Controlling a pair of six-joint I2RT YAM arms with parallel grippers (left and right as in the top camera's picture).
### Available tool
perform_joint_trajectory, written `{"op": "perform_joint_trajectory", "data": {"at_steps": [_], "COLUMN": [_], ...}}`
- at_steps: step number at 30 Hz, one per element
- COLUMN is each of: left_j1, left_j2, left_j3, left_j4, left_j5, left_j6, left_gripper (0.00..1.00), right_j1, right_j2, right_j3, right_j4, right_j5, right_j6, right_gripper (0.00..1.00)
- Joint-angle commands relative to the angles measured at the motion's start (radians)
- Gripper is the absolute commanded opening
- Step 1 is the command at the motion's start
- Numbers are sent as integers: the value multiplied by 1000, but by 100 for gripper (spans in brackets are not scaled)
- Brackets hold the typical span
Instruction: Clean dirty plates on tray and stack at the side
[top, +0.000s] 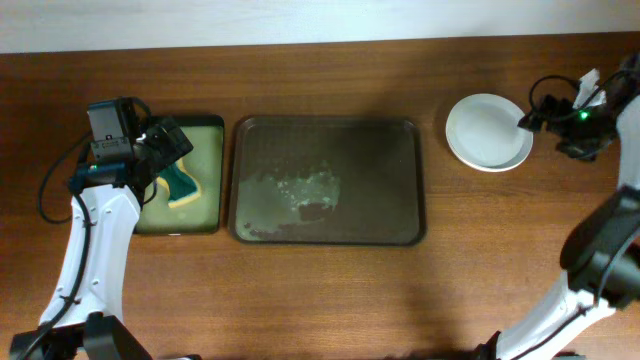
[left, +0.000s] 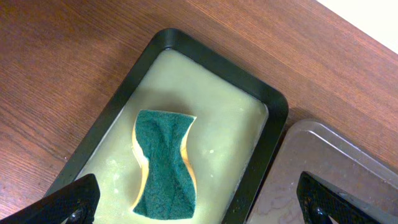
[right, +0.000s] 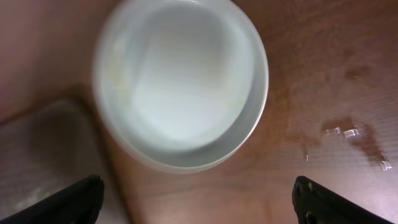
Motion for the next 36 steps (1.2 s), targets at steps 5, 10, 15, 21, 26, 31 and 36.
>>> {"op": "perform_joint_trajectory", "data": {"at_steps": [5, 10, 15, 21, 26, 31, 36], "left_j1": [2, 2, 2, 2, 2, 2, 2], "left_j2": [0, 0, 0, 0, 0, 0, 0], "left_j3": [8, 8, 8, 8, 8, 8, 8], "left_j4": [-2, -2, -2, -2, -2, -2, -2], "left_j5": [7, 7, 7, 7, 7, 7, 7], "left_j6": [1, 1, 1, 1, 1, 1, 1], "left_gripper": [100, 99, 99, 99, 99, 99, 99], "right_j1": [91, 314, 467, 476, 476, 475, 475], "right_j2": [-459, -745, -874, -856, -810, -897, -1206], "right_j3": [-56, -253, -298, -298, -300, -400, -826], "right_j4": [-166, -154, -202, -202, -204, -100, 293], "right_j5": [-23, -11, -44, -42, -36, 11, 4], "right_j6": [-75, -85, -85, -85, -86, -85, -85], "right_gripper": [99, 98, 98, 98, 98, 98, 98]}}
